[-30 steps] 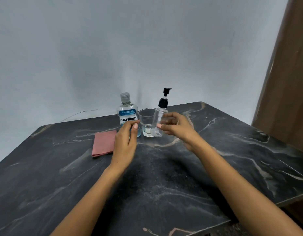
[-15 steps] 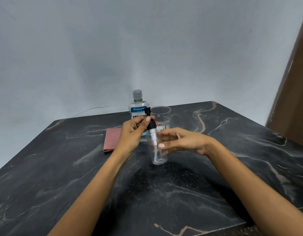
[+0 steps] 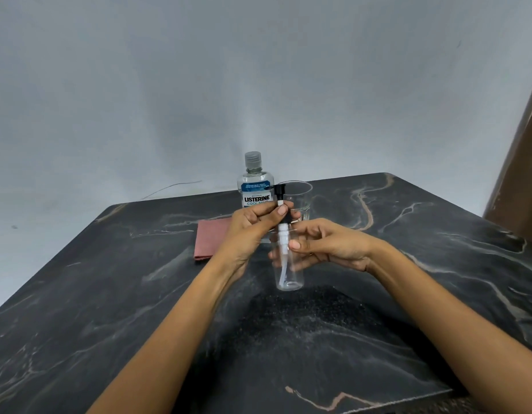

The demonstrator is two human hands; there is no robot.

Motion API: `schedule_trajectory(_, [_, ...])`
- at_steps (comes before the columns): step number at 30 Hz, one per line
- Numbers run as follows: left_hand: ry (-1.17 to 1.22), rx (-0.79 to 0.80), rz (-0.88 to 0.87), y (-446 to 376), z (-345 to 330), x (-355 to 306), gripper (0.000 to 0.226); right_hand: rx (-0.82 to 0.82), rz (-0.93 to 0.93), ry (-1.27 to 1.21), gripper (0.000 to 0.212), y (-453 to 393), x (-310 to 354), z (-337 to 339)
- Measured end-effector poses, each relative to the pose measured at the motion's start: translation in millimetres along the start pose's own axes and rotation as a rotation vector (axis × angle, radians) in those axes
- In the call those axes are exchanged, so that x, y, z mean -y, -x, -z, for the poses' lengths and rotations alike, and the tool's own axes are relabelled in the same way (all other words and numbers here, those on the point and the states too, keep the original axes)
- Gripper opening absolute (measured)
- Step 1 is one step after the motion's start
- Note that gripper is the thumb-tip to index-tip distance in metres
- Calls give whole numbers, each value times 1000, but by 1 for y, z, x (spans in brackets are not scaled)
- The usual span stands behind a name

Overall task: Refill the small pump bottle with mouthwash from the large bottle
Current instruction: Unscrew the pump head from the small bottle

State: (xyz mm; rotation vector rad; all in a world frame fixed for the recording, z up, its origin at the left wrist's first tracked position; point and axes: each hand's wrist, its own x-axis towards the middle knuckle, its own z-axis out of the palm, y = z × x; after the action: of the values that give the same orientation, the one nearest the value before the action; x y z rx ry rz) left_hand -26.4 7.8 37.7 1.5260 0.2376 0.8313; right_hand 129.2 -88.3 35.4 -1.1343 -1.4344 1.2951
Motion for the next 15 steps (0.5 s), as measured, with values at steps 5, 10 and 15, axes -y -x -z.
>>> schedule_trajectory(5, [21, -116, -22, -1, -1, -2, 24, -35, 10, 6, 39, -3, 0, 0])
schedule_trajectory(10, [-186, -212, -106, 2, -4, 1, 28, -198, 17, 214, 43, -4, -1, -2])
schedule_trajectory(15, [-130, -166, -12, 2, 1, -7, 35, -256, 7, 240, 53, -1, 2, 2])
